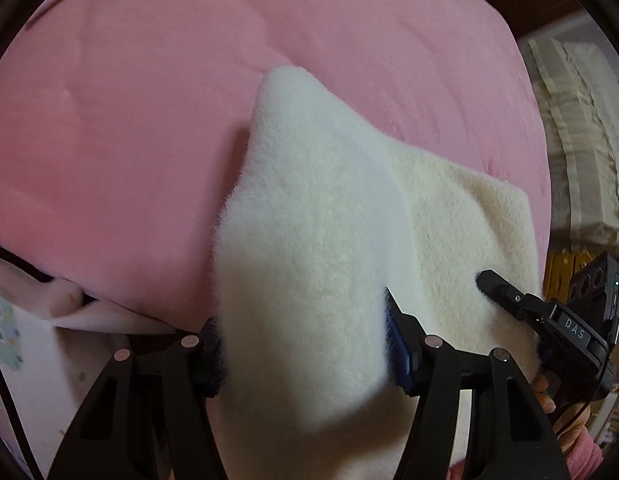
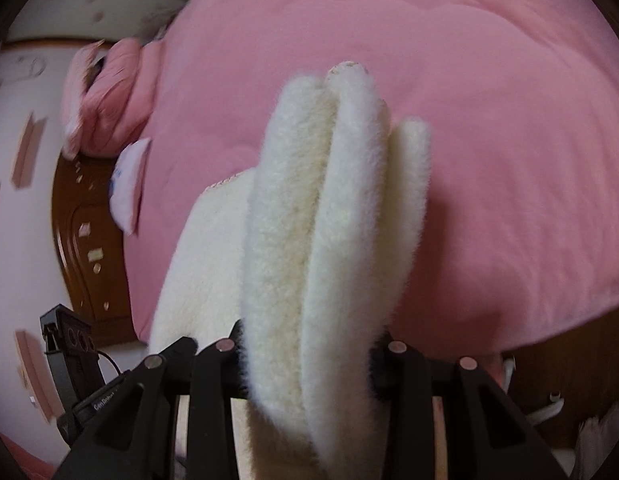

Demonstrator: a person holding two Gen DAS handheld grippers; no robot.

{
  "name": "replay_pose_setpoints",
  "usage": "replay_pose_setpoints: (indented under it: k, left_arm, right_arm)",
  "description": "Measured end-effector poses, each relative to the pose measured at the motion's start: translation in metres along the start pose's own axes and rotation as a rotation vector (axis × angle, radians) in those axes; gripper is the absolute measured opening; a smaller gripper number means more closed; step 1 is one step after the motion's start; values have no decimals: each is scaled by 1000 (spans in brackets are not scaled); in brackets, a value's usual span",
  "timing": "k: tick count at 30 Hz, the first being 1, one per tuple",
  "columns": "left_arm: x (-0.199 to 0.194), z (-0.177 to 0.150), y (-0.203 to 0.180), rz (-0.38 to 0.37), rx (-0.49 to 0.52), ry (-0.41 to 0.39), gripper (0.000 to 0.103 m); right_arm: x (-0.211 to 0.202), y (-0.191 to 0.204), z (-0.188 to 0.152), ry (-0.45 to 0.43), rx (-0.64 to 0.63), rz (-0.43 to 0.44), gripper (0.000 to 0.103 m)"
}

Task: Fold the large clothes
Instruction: 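Carry the lifted bundle with both tools toward the small pillow by the headboard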

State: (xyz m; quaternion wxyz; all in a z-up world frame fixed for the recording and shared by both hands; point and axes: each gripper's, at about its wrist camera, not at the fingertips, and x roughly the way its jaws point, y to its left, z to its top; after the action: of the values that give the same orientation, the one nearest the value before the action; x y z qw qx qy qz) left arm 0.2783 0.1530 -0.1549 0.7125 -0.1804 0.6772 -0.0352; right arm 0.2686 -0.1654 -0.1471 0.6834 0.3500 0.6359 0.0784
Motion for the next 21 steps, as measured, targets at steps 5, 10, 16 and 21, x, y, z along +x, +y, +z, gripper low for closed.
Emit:
replay_pose_setpoints:
  k: [5, 10, 16, 21]
  left_arm:
    - [-63, 43, 39, 78, -38, -115, 59]
    - [-123, 114, 75, 120, -29, -243, 59]
    - [-199, 199, 134, 201, 38, -360, 59]
    - [-238, 260, 176, 262, 120, -447, 60]
  right_arm:
    - [33, 72, 34, 9, -104, 118, 35]
    - [65, 172, 63, -57, -188, 218, 35]
    - [117, 273, 96, -126, -215, 370, 35]
    - [164, 338, 114, -201, -219, 459, 35]
